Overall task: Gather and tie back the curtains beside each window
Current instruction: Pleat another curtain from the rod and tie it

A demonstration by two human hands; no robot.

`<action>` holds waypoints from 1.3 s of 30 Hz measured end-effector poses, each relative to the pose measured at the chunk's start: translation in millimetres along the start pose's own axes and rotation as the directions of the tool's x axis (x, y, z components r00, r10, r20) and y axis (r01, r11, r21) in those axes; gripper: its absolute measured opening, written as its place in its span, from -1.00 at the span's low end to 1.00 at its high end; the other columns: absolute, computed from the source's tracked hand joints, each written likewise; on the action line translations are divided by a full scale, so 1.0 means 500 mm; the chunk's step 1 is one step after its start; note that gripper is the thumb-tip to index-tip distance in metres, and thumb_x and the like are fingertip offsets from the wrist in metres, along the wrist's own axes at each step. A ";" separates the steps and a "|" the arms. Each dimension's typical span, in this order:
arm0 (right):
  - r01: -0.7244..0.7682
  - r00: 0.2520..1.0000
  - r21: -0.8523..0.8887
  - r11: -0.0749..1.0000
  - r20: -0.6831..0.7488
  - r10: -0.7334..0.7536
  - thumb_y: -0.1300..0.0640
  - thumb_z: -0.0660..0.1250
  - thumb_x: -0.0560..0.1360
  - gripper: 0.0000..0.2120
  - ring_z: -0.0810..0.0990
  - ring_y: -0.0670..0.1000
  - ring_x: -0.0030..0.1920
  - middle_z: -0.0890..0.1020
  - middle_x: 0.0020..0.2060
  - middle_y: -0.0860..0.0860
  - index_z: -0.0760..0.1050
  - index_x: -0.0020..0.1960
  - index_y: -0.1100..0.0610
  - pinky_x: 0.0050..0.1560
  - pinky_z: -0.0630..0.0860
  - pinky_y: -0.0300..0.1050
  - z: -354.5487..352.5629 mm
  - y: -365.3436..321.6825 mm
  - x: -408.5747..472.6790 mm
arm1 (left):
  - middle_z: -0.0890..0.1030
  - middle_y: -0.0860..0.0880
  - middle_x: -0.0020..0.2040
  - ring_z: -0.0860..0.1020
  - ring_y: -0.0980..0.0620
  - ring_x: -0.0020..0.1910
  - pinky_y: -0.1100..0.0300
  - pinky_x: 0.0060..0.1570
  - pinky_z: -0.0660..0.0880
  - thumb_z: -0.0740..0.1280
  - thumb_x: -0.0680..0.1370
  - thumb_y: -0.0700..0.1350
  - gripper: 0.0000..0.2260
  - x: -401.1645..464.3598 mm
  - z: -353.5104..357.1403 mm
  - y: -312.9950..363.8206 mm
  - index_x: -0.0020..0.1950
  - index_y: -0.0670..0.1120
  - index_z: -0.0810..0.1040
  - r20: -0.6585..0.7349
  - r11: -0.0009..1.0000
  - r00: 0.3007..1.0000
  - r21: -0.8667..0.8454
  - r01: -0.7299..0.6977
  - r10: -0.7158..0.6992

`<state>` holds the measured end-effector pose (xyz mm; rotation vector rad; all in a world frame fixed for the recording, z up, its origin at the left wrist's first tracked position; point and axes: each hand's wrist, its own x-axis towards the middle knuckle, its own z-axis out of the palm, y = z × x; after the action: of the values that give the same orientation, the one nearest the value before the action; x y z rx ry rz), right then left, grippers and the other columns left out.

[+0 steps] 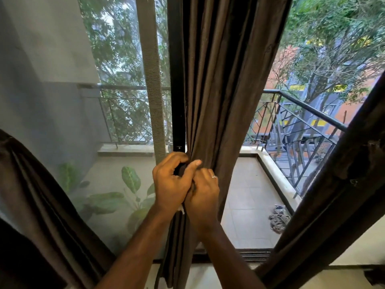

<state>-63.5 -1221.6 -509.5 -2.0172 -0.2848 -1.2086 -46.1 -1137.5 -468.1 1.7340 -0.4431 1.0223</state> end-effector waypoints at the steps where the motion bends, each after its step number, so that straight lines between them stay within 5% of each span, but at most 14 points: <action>1: 0.018 0.999 0.024 1.000 0.031 -0.019 0.22 0.24 0.60 -0.81 0.54 0.02 -0.18 0.59 -0.24 0.03 0.60 -0.10 0.20 -0.09 0.50 0.10 -0.007 0.003 0.001 | 0.59 0.02 -0.25 0.54 0.19 -0.22 0.22 -0.22 0.49 0.50 0.49 -0.23 -0.87 0.002 -0.002 -0.004 -0.22 -0.20 0.59 -0.002 1.000 1.000 0.008 -0.015 0.015; 5: -0.099 0.994 0.145 0.984 -0.034 0.105 0.14 0.41 0.58 -0.83 0.59 0.01 0.08 0.65 0.03 0.02 0.65 0.13 0.17 0.08 0.55 0.06 -0.052 0.028 0.004 | 0.57 0.00 -0.28 0.52 0.09 -0.28 0.17 -0.25 0.46 0.45 0.51 -0.26 -0.86 0.011 -0.017 -0.015 -0.22 -0.21 0.57 -0.012 0.998 0.999 0.042 -0.042 0.043; 10: -0.406 0.874 0.146 0.902 -0.226 0.429 0.08 0.59 0.44 -0.44 0.51 0.08 0.13 0.49 0.22 0.02 0.45 0.35 0.14 0.13 0.42 -0.36 -0.095 0.062 0.043 | 0.52 -0.01 -0.30 0.50 -0.06 -0.31 -0.02 -0.30 0.44 0.43 0.53 -0.22 -0.80 0.019 -0.025 -0.037 -0.26 -0.22 0.52 -0.040 0.999 0.999 0.045 -0.019 0.020; 13: -0.458 0.865 0.186 0.870 -0.135 0.484 0.07 0.55 0.48 -0.48 0.54 -0.01 0.07 0.55 0.17 -0.06 0.44 0.36 0.06 0.18 0.52 -0.07 -0.084 0.064 0.046 | 0.52 -0.03 -0.30 0.49 -0.07 -0.32 -0.02 -0.31 0.44 0.42 0.53 -0.22 -0.80 0.023 -0.030 -0.044 -0.26 -0.22 0.53 -0.043 0.998 0.999 0.065 -0.019 0.022; 16: -0.430 0.880 0.170 0.886 -0.138 0.454 0.16 0.43 0.58 -0.80 0.63 -0.06 -0.05 0.66 -0.06 -0.05 0.56 0.19 0.03 0.13 0.61 0.18 -0.073 0.080 0.034 | 0.52 -0.05 -0.32 0.48 -0.07 -0.33 -0.02 -0.30 0.42 0.42 0.53 -0.24 -0.80 0.033 -0.044 -0.058 -0.27 -0.21 0.52 -0.071 0.996 0.997 0.089 -0.014 0.020; 18: -0.439 0.871 0.156 0.885 -0.168 0.462 0.19 0.43 0.57 -0.82 0.62 -0.03 -0.01 0.67 -0.01 0.01 0.59 0.16 0.05 0.12 0.62 0.07 -0.075 0.090 0.033 | 0.52 -0.06 -0.31 0.48 -0.07 -0.32 -0.02 -0.29 0.42 0.42 0.54 -0.24 -0.80 0.043 -0.059 -0.073 -0.27 -0.21 0.52 -0.096 0.995 0.995 0.104 0.002 0.008; 21: -0.504 0.838 0.195 0.842 -0.128 0.531 0.05 0.54 0.48 -0.50 0.53 -0.03 0.13 0.53 0.21 -0.05 0.45 0.35 0.02 0.14 0.50 -0.30 -0.073 0.079 0.044 | 0.52 -0.06 -0.31 0.48 -0.06 -0.31 0.00 -0.28 0.42 0.42 0.53 -0.23 -0.81 0.056 -0.070 -0.085 -0.27 -0.20 0.52 -0.102 0.993 0.995 0.115 0.005 0.007; 24: -0.422 0.893 0.051 0.905 -0.147 0.425 -0.09 0.59 0.41 -0.39 0.47 0.01 0.25 0.45 0.27 -0.02 0.39 0.33 0.03 0.24 0.42 -0.08 -0.049 0.061 0.056 | 0.50 -0.06 -0.32 0.47 -0.06 -0.32 0.00 -0.29 0.41 0.41 0.53 -0.23 -0.80 0.056 -0.063 -0.079 -0.28 -0.20 0.50 -0.081 0.993 0.997 0.117 -0.002 0.012; 28: -0.370 0.919 -0.110 0.922 -0.188 0.346 -0.10 0.54 0.45 -0.51 0.49 0.06 0.20 0.51 0.18 0.06 0.41 0.22 0.03 0.23 0.44 0.04 -0.027 0.056 0.067 | 0.51 -0.06 -0.31 0.48 -0.08 -0.32 0.00 -0.29 0.42 0.41 0.54 -0.22 -0.80 0.060 -0.071 -0.085 -0.28 -0.20 0.50 -0.094 0.991 0.996 0.137 0.009 0.004; 32: -0.486 0.837 -0.021 0.873 -0.298 0.459 0.03 0.59 0.41 -0.49 0.48 0.11 0.19 0.49 0.17 0.09 0.42 0.21 0.12 0.25 0.50 0.26 -0.045 0.084 0.078 | 0.53 -0.08 -0.31 0.49 -0.05 -0.30 0.03 -0.26 0.42 0.41 0.53 -0.22 -0.79 0.069 -0.096 -0.094 -0.28 -0.22 0.52 -0.144 0.986 0.990 0.165 0.022 0.002; 36: -0.609 0.753 0.081 0.789 -0.252 0.608 -0.15 0.65 0.29 -0.17 0.38 0.10 0.40 0.40 0.39 0.06 0.31 0.40 0.04 0.44 0.29 0.26 -0.053 0.096 0.094 | 0.53 -0.07 -0.31 0.50 -0.09 -0.30 -0.01 -0.28 0.45 0.41 0.54 -0.20 -0.79 0.066 -0.087 -0.097 -0.27 -0.21 0.52 -0.109 0.989 0.994 0.147 0.017 -0.001; 39: -0.604 0.761 0.177 0.777 -0.159 0.629 -0.14 0.55 0.43 -0.32 0.49 0.14 0.34 0.52 0.33 0.00 0.31 0.42 -0.08 0.45 0.36 0.17 -0.052 0.111 0.079 | 0.53 -0.06 -0.31 0.50 -0.10 -0.31 -0.07 -0.29 0.46 0.41 0.55 -0.19 -0.78 0.059 -0.075 -0.096 -0.27 -0.20 0.52 -0.104 0.993 0.994 0.114 0.028 -0.016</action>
<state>-30.3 -1285.2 -496.8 -1.6553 0.3942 -0.9291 -11.1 -1079.4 -468.3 1.7750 -0.3040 1.1349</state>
